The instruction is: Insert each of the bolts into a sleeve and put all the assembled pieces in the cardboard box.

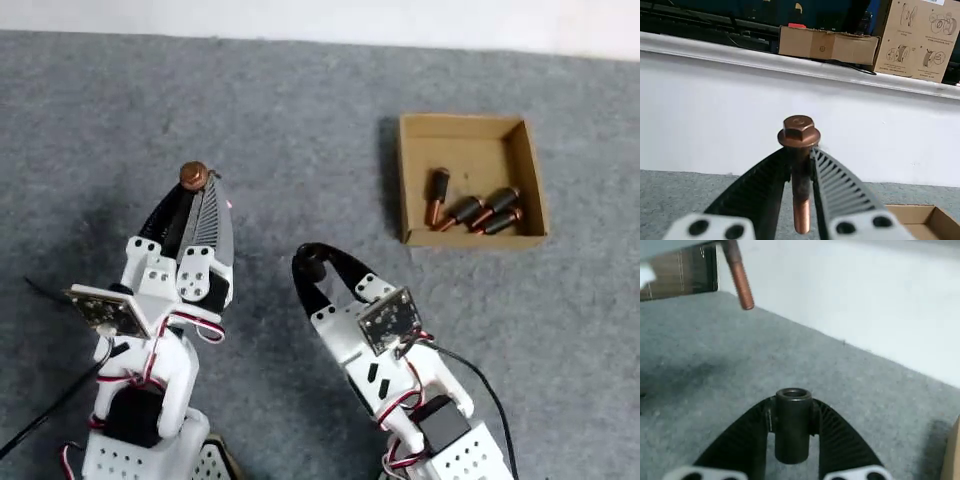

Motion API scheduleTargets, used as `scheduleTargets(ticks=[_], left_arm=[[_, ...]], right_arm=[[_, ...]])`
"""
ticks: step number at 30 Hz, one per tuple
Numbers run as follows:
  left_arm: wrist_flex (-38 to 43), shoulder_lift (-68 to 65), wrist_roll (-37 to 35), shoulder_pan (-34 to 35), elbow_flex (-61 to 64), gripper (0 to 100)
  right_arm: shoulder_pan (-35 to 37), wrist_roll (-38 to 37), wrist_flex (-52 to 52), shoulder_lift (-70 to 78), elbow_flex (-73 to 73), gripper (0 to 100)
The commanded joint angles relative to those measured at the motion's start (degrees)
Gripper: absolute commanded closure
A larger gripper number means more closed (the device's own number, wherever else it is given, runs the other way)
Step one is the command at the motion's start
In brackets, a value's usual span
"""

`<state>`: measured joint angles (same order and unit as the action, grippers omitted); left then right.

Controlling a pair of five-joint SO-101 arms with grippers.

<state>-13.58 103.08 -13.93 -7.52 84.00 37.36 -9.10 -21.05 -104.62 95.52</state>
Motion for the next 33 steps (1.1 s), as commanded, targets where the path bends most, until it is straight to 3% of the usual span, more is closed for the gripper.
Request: scheduleTargets(ticks=[1, 11, 33], left_arm=[[4.0, 0.6, -6.6, -6.2, 3.2, 99], [4.2, 0.6, -9.9, -19.1, 5.8, 99], [3.9, 0.6, -9.9, -20.0, 7.1, 99]], right_arm=[[0.6, -0.6, -0.7, -0.7, 6.1, 99.4], [0.6, -0.6, -2.2, -0.7, 6.1, 99.4], [0.2, -0.6, -2.4, -0.7, 6.1, 99.4]])
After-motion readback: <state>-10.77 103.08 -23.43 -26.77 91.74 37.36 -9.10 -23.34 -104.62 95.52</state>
